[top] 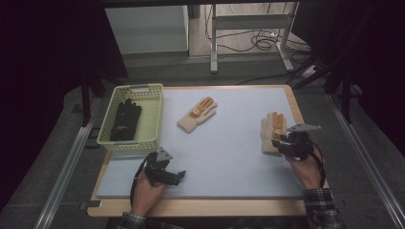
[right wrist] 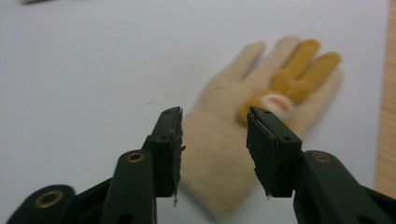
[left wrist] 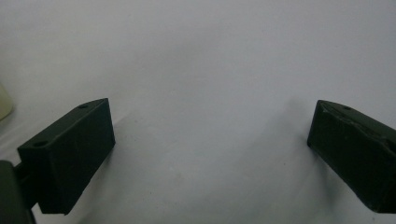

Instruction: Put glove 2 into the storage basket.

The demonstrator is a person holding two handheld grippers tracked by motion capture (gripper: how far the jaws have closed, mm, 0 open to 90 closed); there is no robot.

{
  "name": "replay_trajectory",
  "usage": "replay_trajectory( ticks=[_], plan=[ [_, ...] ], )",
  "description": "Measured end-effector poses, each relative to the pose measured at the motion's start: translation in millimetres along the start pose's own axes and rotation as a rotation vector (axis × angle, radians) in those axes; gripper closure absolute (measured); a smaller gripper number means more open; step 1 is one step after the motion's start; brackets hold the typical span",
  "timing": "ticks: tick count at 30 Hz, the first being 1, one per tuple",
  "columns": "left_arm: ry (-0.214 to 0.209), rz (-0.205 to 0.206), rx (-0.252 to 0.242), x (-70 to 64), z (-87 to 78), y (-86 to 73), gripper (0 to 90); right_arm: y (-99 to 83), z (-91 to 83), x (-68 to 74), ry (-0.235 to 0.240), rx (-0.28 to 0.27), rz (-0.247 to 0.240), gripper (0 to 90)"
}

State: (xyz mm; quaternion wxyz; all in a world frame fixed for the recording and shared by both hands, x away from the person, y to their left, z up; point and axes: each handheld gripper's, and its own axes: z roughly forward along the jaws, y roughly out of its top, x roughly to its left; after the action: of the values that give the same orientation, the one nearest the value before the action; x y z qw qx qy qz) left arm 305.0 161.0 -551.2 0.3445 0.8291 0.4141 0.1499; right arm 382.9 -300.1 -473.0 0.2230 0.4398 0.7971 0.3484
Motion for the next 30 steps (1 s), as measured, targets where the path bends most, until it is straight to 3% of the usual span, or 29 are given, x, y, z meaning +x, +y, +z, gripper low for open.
replay_trajectory(
  ticks=[6,11,13,15,19,21,26,30],
  plan=[
    [0.000,-0.001,-0.001,-0.1,0.0,0.0,1.1,8.2,23.3,-15.7,-0.055,0.022,0.020,39.6],
    [0.000,0.000,-0.001,-0.1,-0.1,-0.1,1.1,7.7,49.3,-24.2,-0.084,0.060,0.034,35.2],
    [0.000,0.001,-0.001,0.0,-0.1,-0.1,1.2,4.9,58.5,-26.9,-0.100,0.075,0.035,38.3],
    [0.000,0.001,0.000,0.0,-0.1,-0.1,1.1,1.8,64.3,-28.5,-0.106,0.098,0.036,50.9],
    [0.000,0.000,-0.001,-0.1,0.0,-0.1,1.1,0.6,60.5,-28.8,-0.100,0.074,0.085,60.2],
    [0.000,0.000,0.000,0.0,0.0,-0.1,1.1,2.8,54.6,-23.9,-0.098,0.066,0.070,60.5],
    [0.000,0.000,0.000,0.0,0.0,0.0,1.1,11.0,33.6,-0.9,0.003,0.021,0.070,60.2],
    [0.000,0.001,0.000,-0.1,-0.1,-0.1,1.1,11.6,28.9,33.1,0.068,0.026,0.007,59.2]
  ],
)
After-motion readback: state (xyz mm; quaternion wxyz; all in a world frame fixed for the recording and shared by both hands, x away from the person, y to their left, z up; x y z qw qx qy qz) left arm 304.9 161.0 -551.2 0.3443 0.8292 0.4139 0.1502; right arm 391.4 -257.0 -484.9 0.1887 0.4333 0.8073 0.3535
